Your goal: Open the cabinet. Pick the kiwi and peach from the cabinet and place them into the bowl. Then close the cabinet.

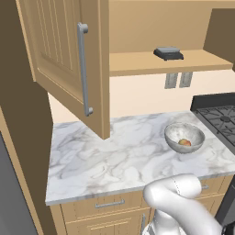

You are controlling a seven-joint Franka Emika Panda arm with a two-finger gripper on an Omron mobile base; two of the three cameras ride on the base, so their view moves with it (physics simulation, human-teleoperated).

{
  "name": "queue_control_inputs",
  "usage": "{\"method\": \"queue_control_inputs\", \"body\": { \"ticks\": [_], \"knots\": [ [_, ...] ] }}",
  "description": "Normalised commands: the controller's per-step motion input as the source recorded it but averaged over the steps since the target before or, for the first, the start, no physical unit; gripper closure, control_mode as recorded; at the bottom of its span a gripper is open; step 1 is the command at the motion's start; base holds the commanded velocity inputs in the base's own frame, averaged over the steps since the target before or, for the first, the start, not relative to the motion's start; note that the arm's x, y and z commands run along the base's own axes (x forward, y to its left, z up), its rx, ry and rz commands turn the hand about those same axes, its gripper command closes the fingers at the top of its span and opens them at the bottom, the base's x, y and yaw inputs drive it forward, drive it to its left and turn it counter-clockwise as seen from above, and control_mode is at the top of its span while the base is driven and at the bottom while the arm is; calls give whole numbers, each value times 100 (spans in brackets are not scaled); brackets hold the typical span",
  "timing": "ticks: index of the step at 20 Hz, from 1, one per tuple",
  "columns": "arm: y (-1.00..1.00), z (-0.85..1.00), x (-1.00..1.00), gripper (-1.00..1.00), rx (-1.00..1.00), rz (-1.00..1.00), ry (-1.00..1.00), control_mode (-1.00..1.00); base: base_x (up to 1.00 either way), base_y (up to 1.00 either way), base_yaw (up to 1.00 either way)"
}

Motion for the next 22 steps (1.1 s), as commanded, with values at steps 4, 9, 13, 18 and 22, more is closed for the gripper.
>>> {"method": "queue_control_inputs", "body": {
  "ticks": [4,9,13,18,22],
  "knots": [
    [-25,-2,60,-100,6,8,0,-100,0,0,0],
    [-29,-5,69,-100,7,9,0,-100,0,0,0],
    [-24,-3,56,-100,6,10,0,-100,0,0,0],
    [-8,0,15,-100,3,11,-5,-100,0,0,0],
    [1,0,0,-100,0,15,-13,-100,0,0,0]
  ]
}}
